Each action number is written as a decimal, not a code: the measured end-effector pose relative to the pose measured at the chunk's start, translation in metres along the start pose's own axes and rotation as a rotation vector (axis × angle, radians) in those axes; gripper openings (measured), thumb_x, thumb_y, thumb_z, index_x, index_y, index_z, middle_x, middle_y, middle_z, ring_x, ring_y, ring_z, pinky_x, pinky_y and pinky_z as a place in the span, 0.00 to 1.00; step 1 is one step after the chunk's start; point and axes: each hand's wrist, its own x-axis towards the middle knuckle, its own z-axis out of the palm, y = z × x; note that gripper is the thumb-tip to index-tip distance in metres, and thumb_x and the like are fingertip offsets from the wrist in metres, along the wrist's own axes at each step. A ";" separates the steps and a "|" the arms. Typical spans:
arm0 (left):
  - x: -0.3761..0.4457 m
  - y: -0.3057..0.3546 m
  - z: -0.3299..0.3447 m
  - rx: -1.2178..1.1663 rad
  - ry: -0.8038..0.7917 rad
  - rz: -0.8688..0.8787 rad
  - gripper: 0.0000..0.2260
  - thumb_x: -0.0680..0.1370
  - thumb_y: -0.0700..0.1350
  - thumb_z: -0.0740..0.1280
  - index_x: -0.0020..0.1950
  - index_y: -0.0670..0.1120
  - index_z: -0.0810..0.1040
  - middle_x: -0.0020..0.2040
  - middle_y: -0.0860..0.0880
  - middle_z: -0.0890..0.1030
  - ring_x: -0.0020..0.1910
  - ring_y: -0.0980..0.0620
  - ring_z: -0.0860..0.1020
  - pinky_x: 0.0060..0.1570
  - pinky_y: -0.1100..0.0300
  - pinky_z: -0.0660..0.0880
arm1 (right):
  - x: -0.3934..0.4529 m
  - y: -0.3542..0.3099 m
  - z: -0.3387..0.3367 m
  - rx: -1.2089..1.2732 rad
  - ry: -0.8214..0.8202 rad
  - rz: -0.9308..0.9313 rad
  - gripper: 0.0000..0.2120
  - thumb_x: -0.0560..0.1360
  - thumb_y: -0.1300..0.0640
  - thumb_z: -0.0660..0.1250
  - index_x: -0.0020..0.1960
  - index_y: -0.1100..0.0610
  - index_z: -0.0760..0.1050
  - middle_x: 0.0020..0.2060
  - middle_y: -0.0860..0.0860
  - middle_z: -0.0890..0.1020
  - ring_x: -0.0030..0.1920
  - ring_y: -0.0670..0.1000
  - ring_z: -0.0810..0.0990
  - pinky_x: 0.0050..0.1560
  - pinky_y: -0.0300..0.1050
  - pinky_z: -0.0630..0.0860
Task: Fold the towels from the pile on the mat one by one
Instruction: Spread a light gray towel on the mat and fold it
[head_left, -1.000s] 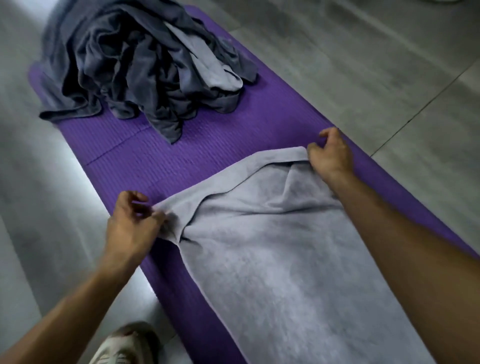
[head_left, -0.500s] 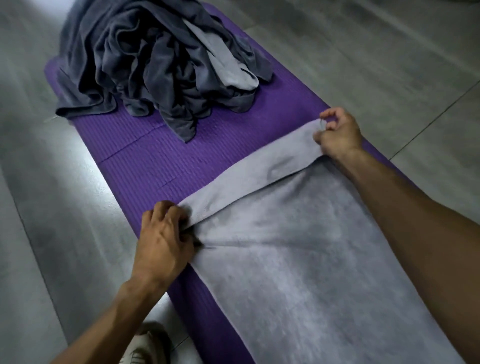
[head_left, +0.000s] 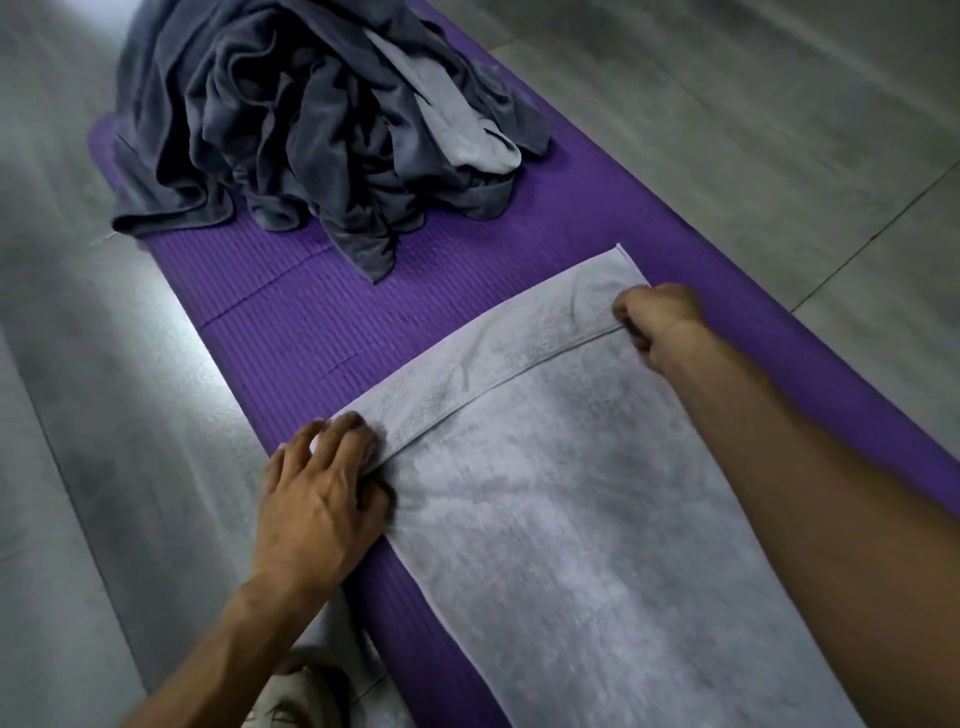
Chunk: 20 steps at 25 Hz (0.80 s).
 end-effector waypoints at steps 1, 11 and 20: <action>0.000 -0.002 -0.001 -0.029 0.002 -0.017 0.20 0.71 0.56 0.61 0.59 0.47 0.74 0.64 0.48 0.74 0.63 0.40 0.72 0.59 0.42 0.72 | 0.010 0.002 -0.002 0.054 0.027 0.030 0.22 0.54 0.54 0.67 0.47 0.59 0.79 0.37 0.55 0.80 0.35 0.56 0.79 0.34 0.47 0.78; 0.008 -0.004 0.008 -0.103 0.052 0.154 0.18 0.71 0.53 0.62 0.50 0.41 0.79 0.59 0.43 0.79 0.64 0.42 0.74 0.69 0.48 0.65 | 0.010 -0.007 -0.023 0.176 -0.034 0.002 0.15 0.78 0.64 0.58 0.59 0.54 0.77 0.43 0.51 0.77 0.36 0.48 0.73 0.36 0.42 0.74; 0.011 -0.011 0.009 -0.054 0.004 0.172 0.21 0.70 0.55 0.62 0.52 0.41 0.80 0.61 0.40 0.79 0.65 0.40 0.74 0.68 0.41 0.67 | 0.008 -0.039 -0.002 -0.019 0.026 -0.155 0.11 0.68 0.59 0.65 0.48 0.61 0.80 0.39 0.54 0.79 0.38 0.53 0.78 0.32 0.41 0.73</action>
